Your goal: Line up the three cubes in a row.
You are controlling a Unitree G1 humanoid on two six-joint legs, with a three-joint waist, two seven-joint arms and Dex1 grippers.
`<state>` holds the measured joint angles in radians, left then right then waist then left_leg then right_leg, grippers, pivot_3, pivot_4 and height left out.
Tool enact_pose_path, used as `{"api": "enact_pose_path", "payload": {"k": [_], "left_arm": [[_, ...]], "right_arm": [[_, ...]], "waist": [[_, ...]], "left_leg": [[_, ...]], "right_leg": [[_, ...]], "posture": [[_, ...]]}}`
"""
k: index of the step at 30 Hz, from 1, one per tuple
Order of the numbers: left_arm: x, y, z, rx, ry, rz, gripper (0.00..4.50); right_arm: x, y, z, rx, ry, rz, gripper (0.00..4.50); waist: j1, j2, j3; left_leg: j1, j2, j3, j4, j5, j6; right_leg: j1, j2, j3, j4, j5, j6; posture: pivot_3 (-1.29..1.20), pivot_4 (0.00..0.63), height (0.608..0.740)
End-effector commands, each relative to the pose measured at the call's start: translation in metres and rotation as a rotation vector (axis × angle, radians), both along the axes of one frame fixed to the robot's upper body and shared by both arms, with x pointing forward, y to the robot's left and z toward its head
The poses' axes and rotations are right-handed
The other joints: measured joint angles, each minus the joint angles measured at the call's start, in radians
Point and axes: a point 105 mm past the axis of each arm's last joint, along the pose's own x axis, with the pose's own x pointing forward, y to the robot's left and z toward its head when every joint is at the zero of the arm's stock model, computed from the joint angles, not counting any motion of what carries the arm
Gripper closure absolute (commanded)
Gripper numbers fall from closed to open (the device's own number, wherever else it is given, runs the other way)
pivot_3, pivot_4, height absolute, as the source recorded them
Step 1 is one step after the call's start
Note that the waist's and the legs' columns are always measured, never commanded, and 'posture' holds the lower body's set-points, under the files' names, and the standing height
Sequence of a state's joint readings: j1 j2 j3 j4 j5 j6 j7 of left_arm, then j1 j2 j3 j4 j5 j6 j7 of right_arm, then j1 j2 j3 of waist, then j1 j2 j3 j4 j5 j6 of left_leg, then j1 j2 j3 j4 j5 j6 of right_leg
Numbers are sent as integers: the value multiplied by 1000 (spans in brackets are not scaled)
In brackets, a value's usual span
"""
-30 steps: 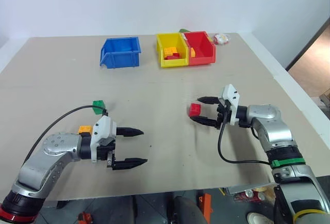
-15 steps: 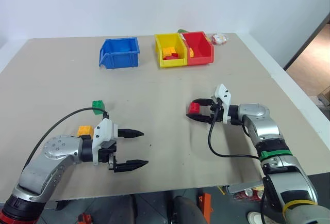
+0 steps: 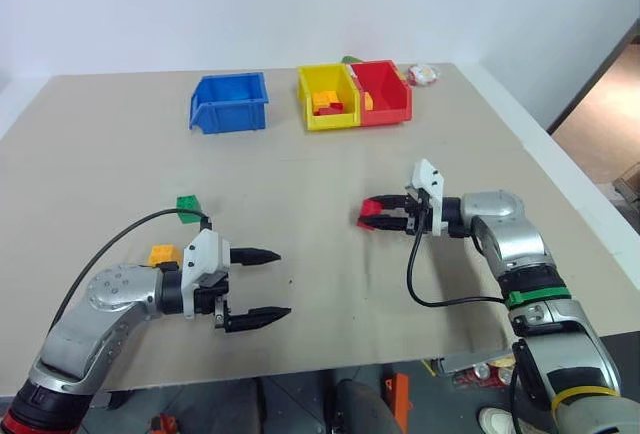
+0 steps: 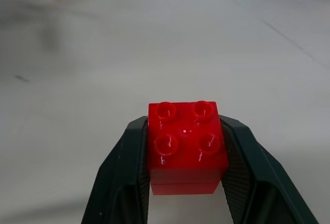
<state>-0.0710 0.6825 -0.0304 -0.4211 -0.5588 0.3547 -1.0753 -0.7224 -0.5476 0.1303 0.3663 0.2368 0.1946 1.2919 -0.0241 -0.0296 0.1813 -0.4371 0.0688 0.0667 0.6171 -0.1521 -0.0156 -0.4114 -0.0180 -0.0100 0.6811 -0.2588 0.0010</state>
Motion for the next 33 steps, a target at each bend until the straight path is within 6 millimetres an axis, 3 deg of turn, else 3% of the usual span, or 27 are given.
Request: {"api": "enact_pose_path", "payload": {"k": [1, 7, 14, 24, 25, 30, 32, 33], "left_arm": [[-8, 4, 10, -18, -57, -1, 0], [-8, 12, 6, 14, -85, 29, 0], [-8, 18, 8, 23, -98, 63, 0], [-8, 18, 9, 28, -102, 63, 0], [-8, 19, 10, 29, -103, 63, 0], [-6, 21, 10, 29, -97, 76, 0], [-5, 22, 10, 26, -93, 90, 0], [-5, 23, 10, 25, -92, 98, 0]], "right_arm": [[-29, 35, 19, -13, -27, 207, 3234], [-46, 48, -4, -97, 20, 310, 3234], [-30, 21, -19, -150, 44, 238, 3234], [-19, 15, -32, -148, 54, 201, 3234], [-18, 15, -33, -152, 50, 202, 2433], [-19, 16, -28, -127, 24, 220, 928], [-20, 17, -23, -112, 7, 225, 136], [-20, 18, -19, -100, -9, 224, 63]], "waist": [[2, 0, 0], [6, 0, 0], [4, 0, 0], [3, 0, 0], [3, 0, 0], [3, 0, 0], [3, 0, 0], [3, 0, 0]], "left_leg": [[0, 1, -1, 0, 0, 0], [0, 2, -1, 0, 0, 0], [0, -1, 3, 2, 0, 0], [0, 1, 1, 1, 0, 0], [0, 1, 1, 1, 0, 0], [0, 1, 3, 1, 0, 0], [0, 1, 4, 1, 0, 0], [0, 1, 4, 1, 0, 0]], "right_leg": [[0, 1, -1, 0, 0, 0], [0, 0, -3, 0, -1, -4], [0, -4, -1, 0, -1, -5], [-1, 1, -1, 0, 1, -3], [-1, 1, -1, 0, 1, -3], [-1, 0, 0, 0, 0, -6], [-1, 0, 1, 0, 1, -4], [-1, 0, 1, 0, 1, -2]], "posture": [[0, 150, 740], [0, 150, 740], [0, 150, 740], [0, 150, 740], [0, 150, 740], [0, 150, 740], [0, 150, 740], [0, 150, 740]]}}
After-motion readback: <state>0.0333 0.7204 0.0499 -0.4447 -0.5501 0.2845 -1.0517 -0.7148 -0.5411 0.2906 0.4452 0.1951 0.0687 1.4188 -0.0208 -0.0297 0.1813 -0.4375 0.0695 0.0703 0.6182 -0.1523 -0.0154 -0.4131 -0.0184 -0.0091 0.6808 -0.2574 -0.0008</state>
